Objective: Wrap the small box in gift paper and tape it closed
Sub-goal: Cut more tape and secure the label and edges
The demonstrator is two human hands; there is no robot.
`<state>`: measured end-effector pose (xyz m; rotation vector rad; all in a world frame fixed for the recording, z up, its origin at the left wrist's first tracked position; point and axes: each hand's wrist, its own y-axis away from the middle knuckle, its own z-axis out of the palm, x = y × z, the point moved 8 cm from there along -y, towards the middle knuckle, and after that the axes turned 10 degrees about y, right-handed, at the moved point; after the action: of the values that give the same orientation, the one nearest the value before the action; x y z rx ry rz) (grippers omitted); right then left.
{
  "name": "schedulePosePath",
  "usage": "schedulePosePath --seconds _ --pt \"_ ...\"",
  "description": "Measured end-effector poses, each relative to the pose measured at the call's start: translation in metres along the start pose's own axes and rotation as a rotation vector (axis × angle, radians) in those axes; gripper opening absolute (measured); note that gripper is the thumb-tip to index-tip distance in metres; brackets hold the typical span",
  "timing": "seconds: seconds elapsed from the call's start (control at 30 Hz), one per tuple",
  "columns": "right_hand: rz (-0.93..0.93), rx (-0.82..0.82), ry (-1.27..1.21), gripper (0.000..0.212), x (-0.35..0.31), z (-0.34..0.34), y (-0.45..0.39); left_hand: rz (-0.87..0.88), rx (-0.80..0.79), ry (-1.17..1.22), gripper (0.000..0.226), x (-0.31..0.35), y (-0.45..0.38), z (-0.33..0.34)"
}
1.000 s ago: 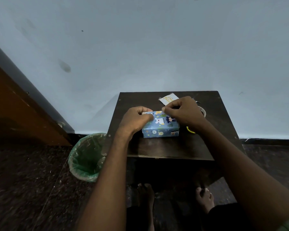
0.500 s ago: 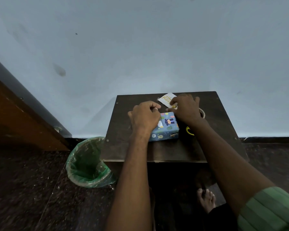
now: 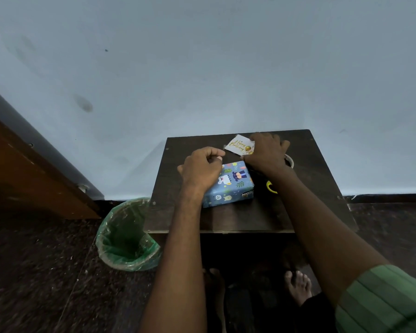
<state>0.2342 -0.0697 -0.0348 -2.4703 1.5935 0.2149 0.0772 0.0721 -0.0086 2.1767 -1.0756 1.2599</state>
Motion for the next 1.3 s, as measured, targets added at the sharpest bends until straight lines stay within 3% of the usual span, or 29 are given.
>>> schedulePosePath --seconds 0.23,0.43,0.53,0.63,0.77,0.93,1.07,1.3 --pt "0.047 -0.019 -0.208 0.077 0.007 0.0 -0.003 -0.009 -0.035 -0.027 0.02 -0.004 -0.001 0.004" --pt "-0.039 0.178 -0.593 0.035 0.003 -0.035 0.001 0.004 -0.019 0.048 0.027 -0.007 -0.003 -0.001" --pt "0.004 0.201 -0.857 0.025 0.007 -0.051 0.007 0.06 -0.005 0.077 0.044 -0.005 -0.001 -0.005" --pt "0.038 0.114 -1.166 0.021 0.004 -0.06 0.025 0.124 0.039 0.156 0.049 0.002 0.005 -0.014" --pt "0.03 -0.069 -1.384 0.023 -0.008 -0.054 0.045 0.178 -0.008 0.342 0.031 0.014 0.015 -0.021" --pt "-0.06 -0.16 -1.252 0.026 -0.023 -0.041 0.055 0.165 0.017 0.322 0.041 0.009 0.018 -0.031" --pt "-0.006 -0.039 -1.066 0.024 -0.015 -0.037 0.067 0.131 0.031 0.252 0.055 -0.007 0.02 -0.035" --pt "-0.045 0.051 -0.818 0.028 -0.011 -0.043 0.089 0.093 0.053 0.16 0.037 -0.017 0.036 -0.036"
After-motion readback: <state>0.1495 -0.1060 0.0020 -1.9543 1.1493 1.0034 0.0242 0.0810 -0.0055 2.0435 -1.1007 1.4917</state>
